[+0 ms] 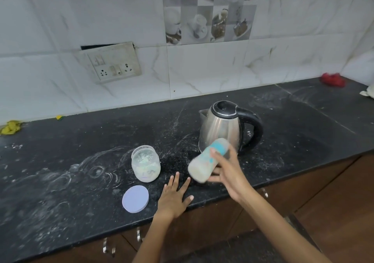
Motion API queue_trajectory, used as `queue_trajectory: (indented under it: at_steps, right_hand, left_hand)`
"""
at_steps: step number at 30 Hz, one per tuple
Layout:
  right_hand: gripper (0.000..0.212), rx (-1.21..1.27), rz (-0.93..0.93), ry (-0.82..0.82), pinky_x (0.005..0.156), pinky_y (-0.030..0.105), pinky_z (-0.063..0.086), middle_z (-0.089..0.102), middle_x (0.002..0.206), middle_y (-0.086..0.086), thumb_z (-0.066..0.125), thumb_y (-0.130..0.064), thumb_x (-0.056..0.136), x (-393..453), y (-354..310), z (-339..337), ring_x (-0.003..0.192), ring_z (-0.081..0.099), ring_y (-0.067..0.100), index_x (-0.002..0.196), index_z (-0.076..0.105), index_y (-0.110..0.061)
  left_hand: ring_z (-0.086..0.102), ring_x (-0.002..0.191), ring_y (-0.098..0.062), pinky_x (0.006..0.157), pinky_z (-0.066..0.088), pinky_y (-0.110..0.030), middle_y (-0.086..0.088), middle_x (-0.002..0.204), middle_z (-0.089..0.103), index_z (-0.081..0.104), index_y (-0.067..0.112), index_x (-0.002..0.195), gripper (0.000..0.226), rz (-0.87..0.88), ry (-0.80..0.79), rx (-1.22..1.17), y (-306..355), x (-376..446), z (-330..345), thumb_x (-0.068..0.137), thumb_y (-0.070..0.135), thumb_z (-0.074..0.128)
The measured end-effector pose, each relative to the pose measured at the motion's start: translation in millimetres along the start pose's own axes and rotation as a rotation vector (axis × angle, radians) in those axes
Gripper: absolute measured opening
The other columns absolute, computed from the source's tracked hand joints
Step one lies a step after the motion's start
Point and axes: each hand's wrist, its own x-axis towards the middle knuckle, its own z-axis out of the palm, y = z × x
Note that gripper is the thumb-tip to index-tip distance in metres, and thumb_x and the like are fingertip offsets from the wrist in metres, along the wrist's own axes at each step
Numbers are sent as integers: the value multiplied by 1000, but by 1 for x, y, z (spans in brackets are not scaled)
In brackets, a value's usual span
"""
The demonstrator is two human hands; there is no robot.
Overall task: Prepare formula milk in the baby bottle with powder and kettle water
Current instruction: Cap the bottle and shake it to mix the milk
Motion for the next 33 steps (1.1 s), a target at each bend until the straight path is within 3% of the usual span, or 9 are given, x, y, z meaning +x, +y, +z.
queue_trajectory:
  at_steps: [3, 7, 9, 11, 16, 21, 25, 30, 33]
  right_hand:
    - [53, -115, 37, -156, 67, 52, 60, 66, 121, 13, 66, -24, 90, -11, 5, 7, 96, 73, 32, 133, 38, -37]
    - [44, 68, 4, 70, 69, 49, 61, 63, 123, 12, 63, -26, 93, 0, 1, 6, 94, 73, 30, 129, 38, -33]
    - [51, -75, 32, -27, 68, 52, 60, 66, 118, 13, 66, -25, 90, -4, 8, 9, 92, 74, 30, 131, 37, -34]
    - [55, -187, 67, -147, 67, 53, 60, 70, 113, 14, 70, -25, 87, -13, 12, 13, 90, 74, 30, 131, 39, -37]
    - [46, 22, -1, 98, 66, 46, 62, 64, 122, 11, 66, -27, 90, -1, 3, 9, 90, 74, 27, 127, 40, -36]
    - [62, -235, 43, -162, 62, 48, 62, 70, 114, 13, 73, -23, 84, -15, 6, 16, 88, 75, 29, 134, 40, -37]
    - [60, -46, -69, 84, 62, 42, 62, 65, 123, 8, 70, -26, 87, 4, -17, 9, 91, 74, 27, 136, 39, -37]
    - [63, -151, 48, 11, 61, 32, 60, 72, 109, 11, 81, -29, 73, -10, -3, 16, 84, 75, 23, 129, 53, -21]
    - [59, 51, 160, 22, 73, 37, 58, 75, 97, 11, 80, -41, 65, -5, -1, 17, 79, 72, 22, 113, 67, -9]
  left_hand:
    - [-14, 146, -25, 118, -1, -42, -6, 159, -18, 2, 23, 152, 66, -9, 29, -1, -1, -1, 2, 99, 49, 31]
    - [-5, 147, -25, 118, 5, -43, -2, 156, -14, 10, 32, 151, 56, -4, 144, -2, 5, -7, 9, 100, 51, 21]
    - [32, 140, -29, 109, 32, -47, -6, 154, 19, 40, 23, 143, 54, -8, 236, -44, 8, -13, 12, 97, 48, 26]
    - [50, 128, -31, 99, 43, -49, -10, 145, 44, 48, 14, 137, 57, -12, 294, -102, 5, -14, 19, 91, 44, 34]
    - [44, 133, -30, 104, 38, -47, -11, 144, 46, 53, 26, 134, 57, -50, 363, -36, 9, -16, 21, 100, 50, 14]
    - [43, 133, -29, 105, 35, -47, -10, 146, 44, 51, 14, 136, 56, -43, 373, -82, 5, -16, 25, 91, 41, 32]
    - [37, 137, -29, 108, 32, -45, -9, 149, 40, 47, 28, 139, 61, -53, 369, -55, 9, -16, 24, 99, 53, 8]
    - [39, 134, -33, 106, 36, -49, -14, 146, 41, 45, 13, 139, 51, -52, 395, -123, 11, -8, 11, 95, 39, 47]
    - [40, 131, -32, 105, 35, -48, -13, 145, 43, 48, 22, 136, 48, -60, 401, -69, 11, -3, 10, 95, 44, 38]
